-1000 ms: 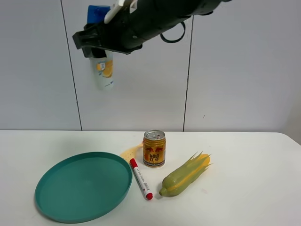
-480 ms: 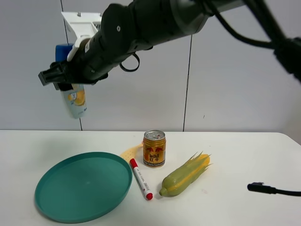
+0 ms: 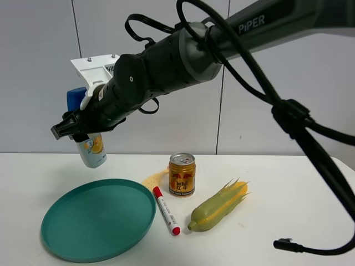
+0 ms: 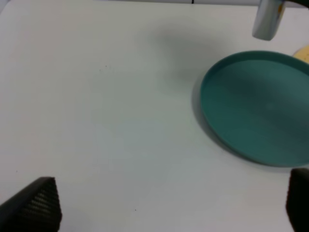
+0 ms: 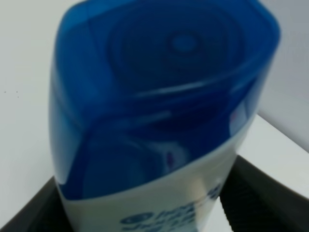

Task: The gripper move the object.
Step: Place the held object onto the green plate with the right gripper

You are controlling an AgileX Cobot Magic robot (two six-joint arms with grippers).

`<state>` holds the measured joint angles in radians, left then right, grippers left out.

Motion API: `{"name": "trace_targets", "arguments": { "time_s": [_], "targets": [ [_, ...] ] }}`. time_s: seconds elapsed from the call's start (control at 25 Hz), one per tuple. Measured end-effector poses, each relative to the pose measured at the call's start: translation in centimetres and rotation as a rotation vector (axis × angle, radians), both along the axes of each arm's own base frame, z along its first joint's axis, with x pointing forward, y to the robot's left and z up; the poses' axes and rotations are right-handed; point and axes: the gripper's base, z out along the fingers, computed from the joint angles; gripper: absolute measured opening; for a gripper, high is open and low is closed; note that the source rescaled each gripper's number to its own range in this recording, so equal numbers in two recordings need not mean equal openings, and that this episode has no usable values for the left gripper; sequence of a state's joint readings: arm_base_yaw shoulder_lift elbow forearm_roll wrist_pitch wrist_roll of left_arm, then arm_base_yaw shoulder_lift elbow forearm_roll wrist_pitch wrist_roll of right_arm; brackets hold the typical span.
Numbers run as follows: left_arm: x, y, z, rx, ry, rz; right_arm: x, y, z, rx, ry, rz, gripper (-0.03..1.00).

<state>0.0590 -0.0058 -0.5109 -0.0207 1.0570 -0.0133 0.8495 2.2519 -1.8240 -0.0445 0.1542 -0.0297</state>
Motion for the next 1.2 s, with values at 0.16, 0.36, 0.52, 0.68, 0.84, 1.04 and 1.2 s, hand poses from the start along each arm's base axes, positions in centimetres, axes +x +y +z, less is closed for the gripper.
{"name": "trace_targets", "arguments": {
  "time_s": [0.16,0.36,0.52,0.68,0.84,1.04,1.2],
  "targets": [
    [0.0,0.0,0.0,0.0,0.0,0.0,0.2,0.2,-1.5,-0.019,0.016,0.0,0.01],
    [0.0,0.0,0.0,0.001,0.0,0.0,0.4,0.4,-3.3,-0.046,0.018,0.011,0.01],
    [0.0,0.0,0.0,0.001,0.0,0.0,0.6,0.8,-4.7,-0.053,-0.034,0.038,0.01],
    [0.0,0.0,0.0,0.001,0.0,0.0,0.9,1.1,-6.3,-0.064,-0.068,0.057,0.01],
    [0.0,0.0,0.0,0.001,0.0,0.0,0.8,1.1,-6.3,-0.031,-0.029,0.031,0.01],
    [0.0,0.0,0.0,0.0,0.0,0.0,0.8,1.1,-6.4,0.002,0.018,0.002,0.01],
    [0.0,0.0,0.0,0.0,0.0,0.0,0.8,1.0,-6.4,0.006,0.029,-0.003,0.01]
  ]
}}
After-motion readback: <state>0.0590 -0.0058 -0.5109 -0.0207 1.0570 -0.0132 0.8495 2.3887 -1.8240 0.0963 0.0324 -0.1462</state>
